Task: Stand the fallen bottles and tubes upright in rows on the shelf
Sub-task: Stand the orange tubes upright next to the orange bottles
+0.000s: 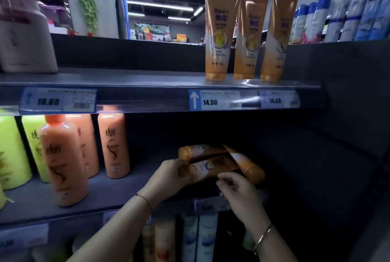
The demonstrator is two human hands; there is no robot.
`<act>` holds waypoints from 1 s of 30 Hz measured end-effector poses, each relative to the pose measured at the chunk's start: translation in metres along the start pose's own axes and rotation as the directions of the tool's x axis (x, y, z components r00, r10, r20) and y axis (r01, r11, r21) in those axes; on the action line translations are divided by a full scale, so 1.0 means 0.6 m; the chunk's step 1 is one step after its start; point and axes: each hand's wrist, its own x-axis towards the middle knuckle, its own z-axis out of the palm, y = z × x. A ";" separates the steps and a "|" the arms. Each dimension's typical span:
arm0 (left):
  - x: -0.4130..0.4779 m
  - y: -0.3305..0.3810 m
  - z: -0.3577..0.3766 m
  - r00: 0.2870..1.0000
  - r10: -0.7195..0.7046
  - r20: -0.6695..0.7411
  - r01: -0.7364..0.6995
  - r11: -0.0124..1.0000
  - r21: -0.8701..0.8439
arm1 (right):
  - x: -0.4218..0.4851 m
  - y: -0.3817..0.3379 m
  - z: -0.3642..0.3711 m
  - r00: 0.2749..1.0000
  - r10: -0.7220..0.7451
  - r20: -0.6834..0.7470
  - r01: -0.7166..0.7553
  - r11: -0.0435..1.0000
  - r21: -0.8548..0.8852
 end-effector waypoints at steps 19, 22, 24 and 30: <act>-0.086 0.002 -0.017 0.992 0.118 -0.047 -0.127 0.946 -0.299 | 0.003 -0.076 0.087 0.996 0.087 -0.003 -0.083 0.962 0.258; -0.041 -0.011 -0.037 0.973 0.190 -0.127 -0.211 0.961 -0.178 | 0.012 -0.075 0.061 0.995 0.098 -0.019 -0.085 0.931 0.355; 0.011 -0.024 -0.040 0.963 0.171 -0.209 -0.184 0.982 -0.044 | 0.017 -0.067 0.044 0.993 0.112 -0.021 -0.097 0.928 0.361; 0.132 -0.030 -0.023 0.994 -0.098 0.054 0.098 0.995 0.001 | 0.022 -0.055 0.007 0.994 0.107 -0.014 -0.096 0.934 0.344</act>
